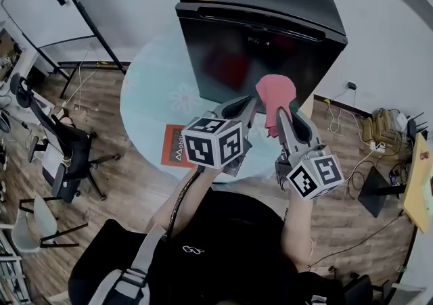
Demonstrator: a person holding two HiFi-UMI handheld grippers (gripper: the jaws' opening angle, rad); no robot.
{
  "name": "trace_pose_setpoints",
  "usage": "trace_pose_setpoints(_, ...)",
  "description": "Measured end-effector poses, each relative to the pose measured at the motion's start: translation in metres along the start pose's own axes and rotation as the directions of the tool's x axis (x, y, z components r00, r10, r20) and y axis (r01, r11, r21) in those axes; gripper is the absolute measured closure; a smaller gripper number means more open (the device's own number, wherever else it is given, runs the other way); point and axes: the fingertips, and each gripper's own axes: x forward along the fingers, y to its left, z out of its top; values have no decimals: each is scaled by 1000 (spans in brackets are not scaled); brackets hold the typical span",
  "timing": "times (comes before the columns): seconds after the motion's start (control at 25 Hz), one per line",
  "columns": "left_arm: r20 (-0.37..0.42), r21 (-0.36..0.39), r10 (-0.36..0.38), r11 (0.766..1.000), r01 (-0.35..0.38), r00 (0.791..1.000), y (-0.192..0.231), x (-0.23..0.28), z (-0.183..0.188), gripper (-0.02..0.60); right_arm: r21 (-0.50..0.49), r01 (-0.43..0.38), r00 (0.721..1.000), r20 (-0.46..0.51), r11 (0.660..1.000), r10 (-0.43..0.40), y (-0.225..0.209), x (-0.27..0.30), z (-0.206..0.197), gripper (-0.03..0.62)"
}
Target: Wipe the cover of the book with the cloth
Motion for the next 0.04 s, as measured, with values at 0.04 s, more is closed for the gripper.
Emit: trace_pose_setpoints(0.04,-3,-1,4,1000,-4,1000,0,0,-3,568,3,1,1000,-1,1000,-1,-1,-3,-1,548)
